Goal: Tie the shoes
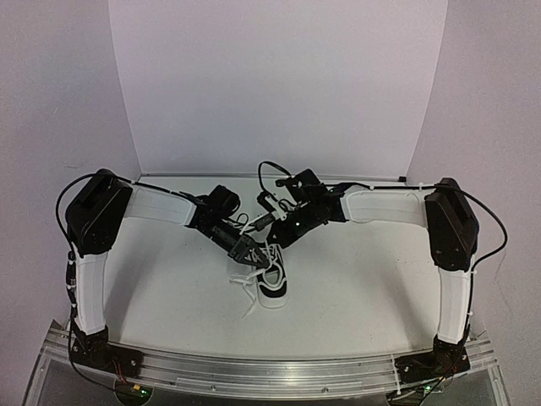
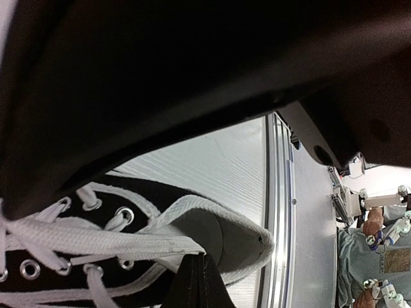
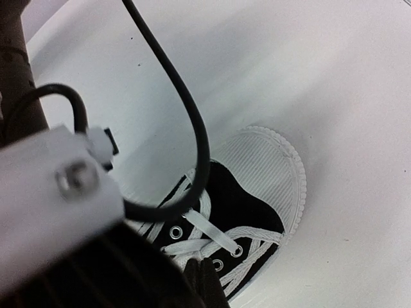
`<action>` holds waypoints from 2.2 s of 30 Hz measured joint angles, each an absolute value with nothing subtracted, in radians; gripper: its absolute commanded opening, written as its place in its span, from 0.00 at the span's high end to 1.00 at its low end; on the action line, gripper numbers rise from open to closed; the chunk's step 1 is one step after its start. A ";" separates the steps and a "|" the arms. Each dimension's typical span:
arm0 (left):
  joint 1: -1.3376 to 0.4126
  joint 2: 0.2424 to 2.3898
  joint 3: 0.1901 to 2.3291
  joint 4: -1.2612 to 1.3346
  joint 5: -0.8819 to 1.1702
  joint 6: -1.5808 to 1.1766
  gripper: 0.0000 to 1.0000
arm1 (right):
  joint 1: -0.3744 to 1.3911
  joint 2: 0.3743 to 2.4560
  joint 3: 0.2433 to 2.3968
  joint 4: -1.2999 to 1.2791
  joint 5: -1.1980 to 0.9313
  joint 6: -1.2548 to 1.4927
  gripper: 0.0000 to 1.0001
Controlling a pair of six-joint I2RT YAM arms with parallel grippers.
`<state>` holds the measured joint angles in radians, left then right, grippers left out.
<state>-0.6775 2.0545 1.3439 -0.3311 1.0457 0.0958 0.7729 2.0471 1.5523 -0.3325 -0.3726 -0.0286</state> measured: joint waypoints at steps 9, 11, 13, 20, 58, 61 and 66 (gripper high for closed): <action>-0.688 2.067 1.354 -0.281 1.001 0.068 0.95 | 0.766 2.021 1.527 -0.332 -0.394 -0.018 1.00; -0.684 2.067 1.353 -0.253 0.990 0.049 0.96 | 0.765 2.007 1.512 -0.330 -0.397 -0.017 1.00; -0.669 2.067 1.338 -0.204 0.985 0.015 0.97 | 0.763 1.998 1.503 -0.329 -0.399 -0.015 1.00; -0.606 2.066 1.314 -0.125 0.958 -0.060 0.99 | 0.758 1.993 1.496 -0.318 -0.411 -0.014 1.00; -0.672 2.065 1.313 -0.068 1.072 -0.033 0.99 | 0.617 1.912 1.259 -0.095 -0.787 0.329 0.64; -0.672 2.065 1.313 -0.063 1.071 -0.034 0.98 | 0.622 1.912 1.241 -0.049 -0.832 0.377 0.64; -0.672 2.065 1.313 -0.054 1.071 -0.035 0.99 | 0.623 1.914 1.238 0.020 -0.883 0.429 0.65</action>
<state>-0.6724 2.0655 1.3128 -0.0537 1.0710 -0.0352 0.6228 1.9138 1.2377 0.0196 -0.8832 0.4287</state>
